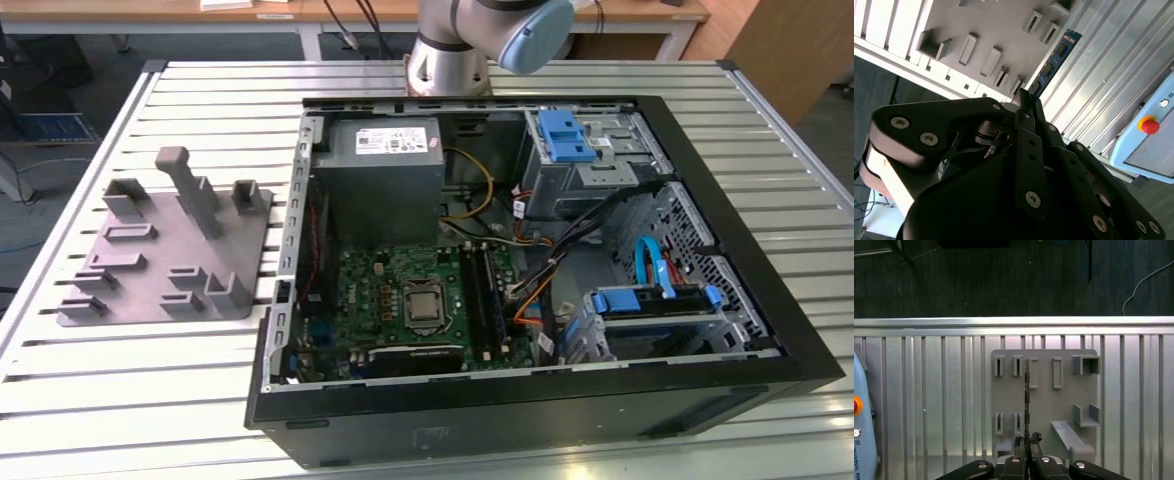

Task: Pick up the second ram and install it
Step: 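Pick up the second ram and move it above second insertion slot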

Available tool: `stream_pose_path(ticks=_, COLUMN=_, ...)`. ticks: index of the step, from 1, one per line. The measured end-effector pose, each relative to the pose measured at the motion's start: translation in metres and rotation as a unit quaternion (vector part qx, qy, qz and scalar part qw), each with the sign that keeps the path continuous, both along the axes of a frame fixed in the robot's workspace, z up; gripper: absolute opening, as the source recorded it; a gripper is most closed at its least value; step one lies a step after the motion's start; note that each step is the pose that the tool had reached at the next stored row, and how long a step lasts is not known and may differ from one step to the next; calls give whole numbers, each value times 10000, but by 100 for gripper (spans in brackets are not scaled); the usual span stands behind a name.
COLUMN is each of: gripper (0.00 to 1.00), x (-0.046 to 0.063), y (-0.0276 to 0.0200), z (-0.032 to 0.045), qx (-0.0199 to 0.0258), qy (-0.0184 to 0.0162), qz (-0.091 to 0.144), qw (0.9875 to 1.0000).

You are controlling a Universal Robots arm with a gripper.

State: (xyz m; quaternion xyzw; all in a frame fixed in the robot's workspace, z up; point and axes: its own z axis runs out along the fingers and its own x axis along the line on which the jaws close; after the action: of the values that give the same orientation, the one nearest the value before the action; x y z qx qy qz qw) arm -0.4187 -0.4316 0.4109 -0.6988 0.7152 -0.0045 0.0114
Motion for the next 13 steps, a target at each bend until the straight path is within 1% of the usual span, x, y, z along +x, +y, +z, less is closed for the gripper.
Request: stream_pose_path(ticks=13, gripper=14, x=0, y=0, z=186, qx=0, qy=0, qz=0, qw=10000)
